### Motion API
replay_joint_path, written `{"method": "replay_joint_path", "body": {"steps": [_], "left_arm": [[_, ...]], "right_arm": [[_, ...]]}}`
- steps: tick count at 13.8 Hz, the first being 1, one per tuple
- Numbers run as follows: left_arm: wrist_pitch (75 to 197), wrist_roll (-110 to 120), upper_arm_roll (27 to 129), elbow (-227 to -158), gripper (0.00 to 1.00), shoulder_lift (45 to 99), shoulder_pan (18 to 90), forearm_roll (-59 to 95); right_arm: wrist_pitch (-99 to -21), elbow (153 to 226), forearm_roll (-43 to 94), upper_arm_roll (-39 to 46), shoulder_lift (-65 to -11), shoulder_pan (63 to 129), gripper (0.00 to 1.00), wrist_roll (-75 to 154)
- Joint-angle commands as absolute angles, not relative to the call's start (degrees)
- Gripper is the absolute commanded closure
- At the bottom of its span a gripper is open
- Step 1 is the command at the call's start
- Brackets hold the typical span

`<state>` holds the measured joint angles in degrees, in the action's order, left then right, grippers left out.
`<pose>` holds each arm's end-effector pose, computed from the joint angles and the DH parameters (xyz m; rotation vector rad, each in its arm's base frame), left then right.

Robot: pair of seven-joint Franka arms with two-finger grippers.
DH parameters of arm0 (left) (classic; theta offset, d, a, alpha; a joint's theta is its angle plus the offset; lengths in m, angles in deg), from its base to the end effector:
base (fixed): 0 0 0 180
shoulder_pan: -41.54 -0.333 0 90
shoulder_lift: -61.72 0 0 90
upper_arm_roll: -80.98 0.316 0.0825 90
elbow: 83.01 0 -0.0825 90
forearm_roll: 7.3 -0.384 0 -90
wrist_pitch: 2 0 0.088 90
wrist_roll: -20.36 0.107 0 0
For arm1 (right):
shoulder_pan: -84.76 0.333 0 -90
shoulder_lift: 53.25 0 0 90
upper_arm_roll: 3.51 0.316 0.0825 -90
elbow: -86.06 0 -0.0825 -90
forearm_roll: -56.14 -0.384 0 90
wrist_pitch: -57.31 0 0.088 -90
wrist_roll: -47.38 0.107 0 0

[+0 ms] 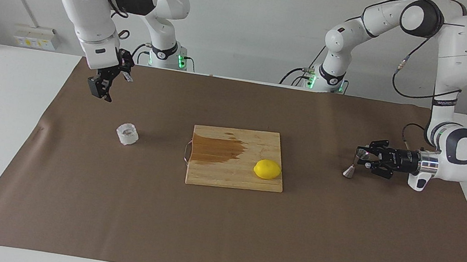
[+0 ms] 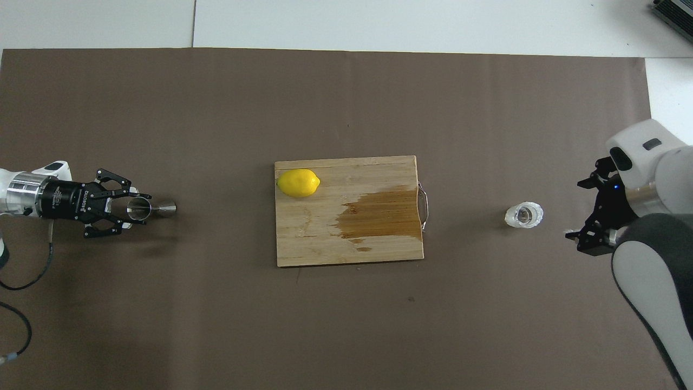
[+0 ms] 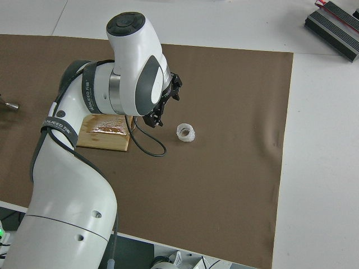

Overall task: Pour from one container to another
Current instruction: 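Lift the metal cup with the left gripper and carry it over the board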

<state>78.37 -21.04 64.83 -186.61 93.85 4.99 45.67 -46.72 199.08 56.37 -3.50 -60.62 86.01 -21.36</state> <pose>0.5605 0.1190 0.2647 1.4888 1.2417 -1.2347 0.5181 0.0111 0.5234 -2.5621 -1.7960 0.0402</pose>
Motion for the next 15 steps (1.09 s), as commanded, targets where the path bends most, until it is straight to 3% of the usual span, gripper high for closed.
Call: {"method": "replay_joint_path", "body": {"steps": [1, 7, 15], "left_arm": [[77.72, -23.75, 64.02, -186.63, 1.00, 93.18, 4.97, 46.66], [74.29, -32.18, 58.93, -187.42, 1.00, 88.80, 5.15, 49.73], [84.12, -34.57, 58.83, -194.28, 1.00, 82.02, 19.89, 65.10]], "right_arm": [[-47.99, 200.32, 55.08, -3.42, -61.33, 85.72, 0.00, -23.02], [-47.99, 200.32, 54.99, -3.42, -61.42, 85.81, 0.00, -22.85], [-47.99, 200.40, 55.08, -3.42, -61.42, 85.81, 0.00, -23.20]]}}
